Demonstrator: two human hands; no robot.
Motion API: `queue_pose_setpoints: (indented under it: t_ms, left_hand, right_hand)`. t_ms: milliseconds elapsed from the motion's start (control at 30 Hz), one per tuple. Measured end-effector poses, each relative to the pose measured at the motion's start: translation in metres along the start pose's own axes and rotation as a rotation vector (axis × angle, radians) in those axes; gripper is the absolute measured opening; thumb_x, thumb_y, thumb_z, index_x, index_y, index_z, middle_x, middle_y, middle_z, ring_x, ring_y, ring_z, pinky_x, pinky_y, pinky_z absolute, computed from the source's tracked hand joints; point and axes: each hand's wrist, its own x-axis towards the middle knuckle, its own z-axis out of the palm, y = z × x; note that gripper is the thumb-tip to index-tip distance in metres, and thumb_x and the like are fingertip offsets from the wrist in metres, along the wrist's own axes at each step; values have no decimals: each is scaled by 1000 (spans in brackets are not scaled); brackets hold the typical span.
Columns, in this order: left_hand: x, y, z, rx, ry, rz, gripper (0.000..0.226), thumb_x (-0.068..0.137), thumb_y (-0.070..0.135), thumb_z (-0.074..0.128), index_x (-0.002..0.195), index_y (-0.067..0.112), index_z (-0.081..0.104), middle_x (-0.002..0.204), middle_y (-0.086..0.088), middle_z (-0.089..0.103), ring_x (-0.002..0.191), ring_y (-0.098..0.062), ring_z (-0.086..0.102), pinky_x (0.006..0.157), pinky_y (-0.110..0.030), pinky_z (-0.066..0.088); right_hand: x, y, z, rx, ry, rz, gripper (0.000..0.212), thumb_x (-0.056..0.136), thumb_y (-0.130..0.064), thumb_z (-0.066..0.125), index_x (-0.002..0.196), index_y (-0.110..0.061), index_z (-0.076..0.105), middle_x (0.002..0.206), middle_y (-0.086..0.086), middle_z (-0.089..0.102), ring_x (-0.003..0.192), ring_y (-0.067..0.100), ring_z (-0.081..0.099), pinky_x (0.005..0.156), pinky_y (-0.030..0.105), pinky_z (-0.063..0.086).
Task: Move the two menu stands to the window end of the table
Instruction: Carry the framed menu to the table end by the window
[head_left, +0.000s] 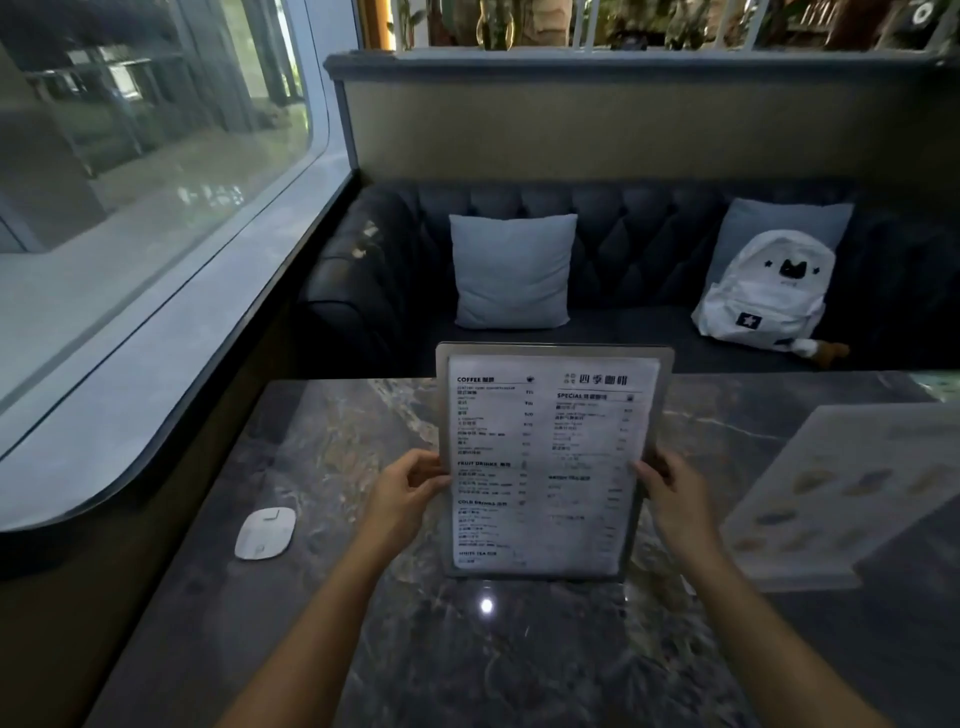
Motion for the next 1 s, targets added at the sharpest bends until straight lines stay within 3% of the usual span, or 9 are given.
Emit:
queue_pose_setpoints:
  t_ms: [167,300,433,567,700,800,1000]
  left_hand:
    - [1,-12,2,-74,-6,-42,27,78,1,65,74,28,61,75,9,67,68,6,63,62,-8,49]
    - [4,-19,5,-164,-32,-52,19,76,0,66,76,19,63,83,-7,68,77,-14,65,66,-16,53]
    - [2,-19,8,-199,2,-28,27,75,-6,64,70,21,62,71,4,69,65,-1,64,59,-11,50]
    - [-4,-19,7,-222,20,-30,26,75,-8,63,73,18,63,66,8,70,64,-2,64,59,-13,51]
    - [-23,-22,-4,-266,66,-48,25,74,-9,62,74,15,63,69,4,71,67,-8,66,62,-16,54]
    - [-45,-22,-20,-305,94,-65,23,76,-10,60,75,13,63,76,-2,70,73,-12,67,67,-20,56]
    - [-101,-16,-58,-282,278,-60,23,75,-16,57,74,6,59,67,11,73,68,-4,67,63,-16,55]
  right_hand:
    - [-5,9,2,17,31,14,18,88,-14,54,80,-29,59,81,-11,64,73,0,60,61,22,45]
    - [-3,11,0,35,33,9,22,86,-15,56,71,-30,60,77,-7,65,69,2,61,60,25,45]
    - [-1,13,-1,59,30,33,19,85,-15,57,72,-27,63,80,-3,67,76,16,63,69,38,51]
    - [1,10,2,70,41,47,19,83,-12,58,69,-23,62,78,5,66,77,26,62,78,50,51]
    - [-2,7,11,66,-19,22,23,83,-12,58,71,-30,65,80,0,68,80,24,65,74,42,53]
    - [-7,1,24,88,-87,2,25,84,-14,58,70,-33,65,81,-7,68,73,5,65,64,26,49]
    - [-25,-22,68,115,-263,-69,26,82,-11,60,72,-33,67,75,-13,70,70,0,66,62,19,52]
